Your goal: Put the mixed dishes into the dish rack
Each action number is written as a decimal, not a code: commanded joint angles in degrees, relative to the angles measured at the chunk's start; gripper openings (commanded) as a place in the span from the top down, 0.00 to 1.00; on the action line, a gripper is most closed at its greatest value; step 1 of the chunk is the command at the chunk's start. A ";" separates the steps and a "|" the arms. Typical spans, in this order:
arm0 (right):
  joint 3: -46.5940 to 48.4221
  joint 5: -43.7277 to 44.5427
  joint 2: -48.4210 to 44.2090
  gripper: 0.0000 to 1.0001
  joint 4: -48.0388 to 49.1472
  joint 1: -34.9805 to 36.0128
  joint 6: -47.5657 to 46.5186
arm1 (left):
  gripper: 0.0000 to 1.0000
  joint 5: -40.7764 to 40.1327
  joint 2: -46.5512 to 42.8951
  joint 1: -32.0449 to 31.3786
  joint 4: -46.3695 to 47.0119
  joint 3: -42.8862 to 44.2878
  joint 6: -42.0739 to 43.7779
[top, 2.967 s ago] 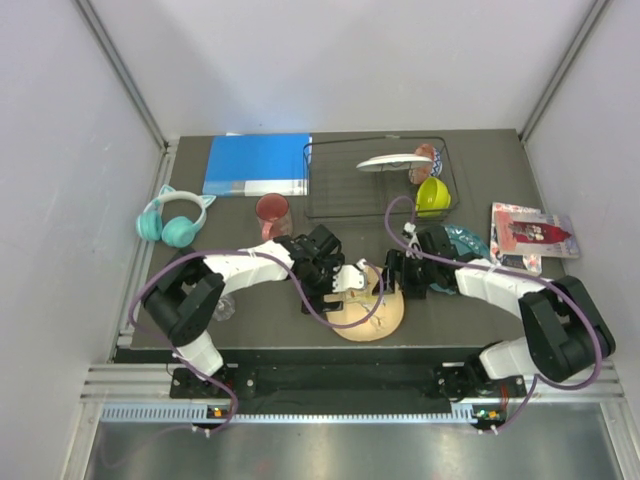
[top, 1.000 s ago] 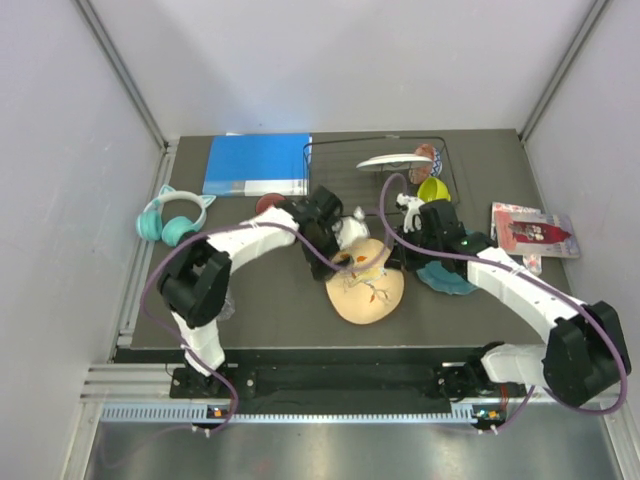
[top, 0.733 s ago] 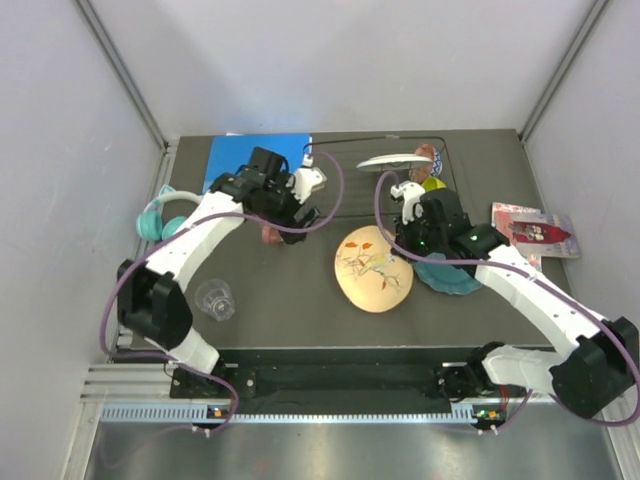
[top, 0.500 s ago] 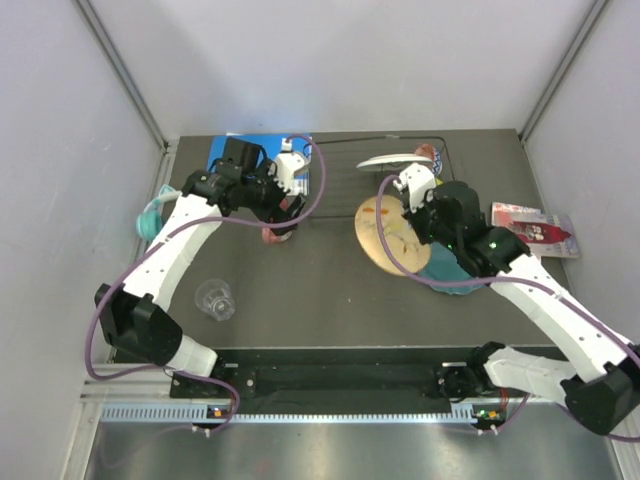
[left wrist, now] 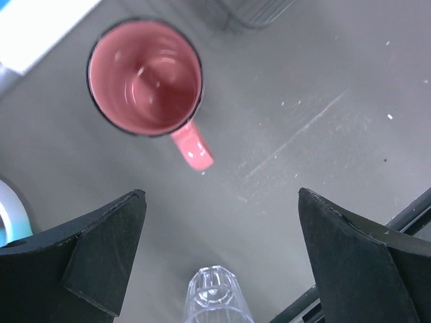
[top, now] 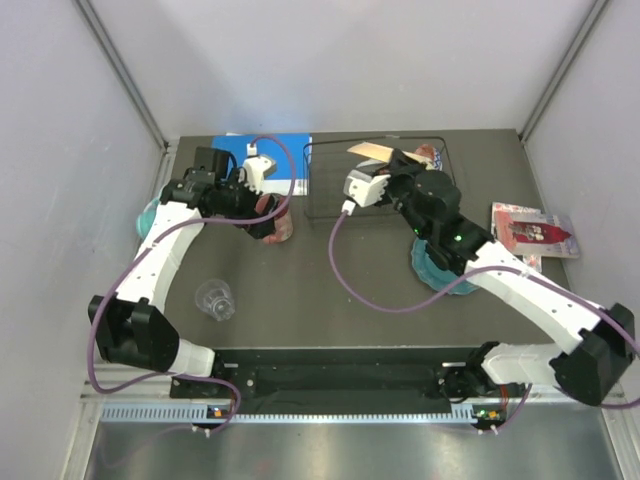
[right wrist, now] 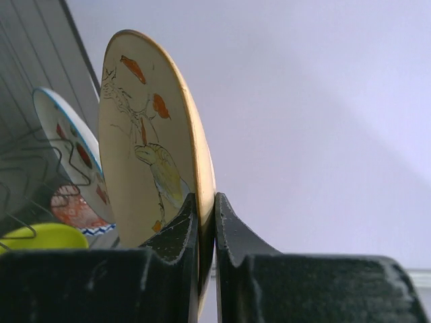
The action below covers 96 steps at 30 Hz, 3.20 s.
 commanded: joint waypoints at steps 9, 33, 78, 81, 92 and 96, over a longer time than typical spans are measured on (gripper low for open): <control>10.32 -2.01 3.87 1.00 2.50 -1.55 -13.32 | 0.01 2.50 -2.65 4.43 8.05 -4.63 -3.22; -0.93 -3.94 -2.03 1.00 -0.85 -2.51 -5.84 | 0.01 4.27 -0.37 6.72 10.69 -4.80 -5.06; 6.71 -9.92 15.73 1.00 12.61 -11.83 -23.52 | 0.01 4.53 3.23 8.04 14.12 -6.47 -5.42; 5.57 -9.57 16.17 1.00 12.69 -11.92 -22.46 | 0.01 5.93 3.23 8.04 14.47 -6.12 -6.46; 4.16 -8.69 15.73 1.00 13.49 -12.62 -19.12 | 0.01 7.44 12.81 -6.36 17.10 8.82 -20.71; 4.34 -8.86 15.91 1.00 14.27 -13.33 -16.84 | 0.01 6.81 16.05 -12.52 18.07 10.31 -22.19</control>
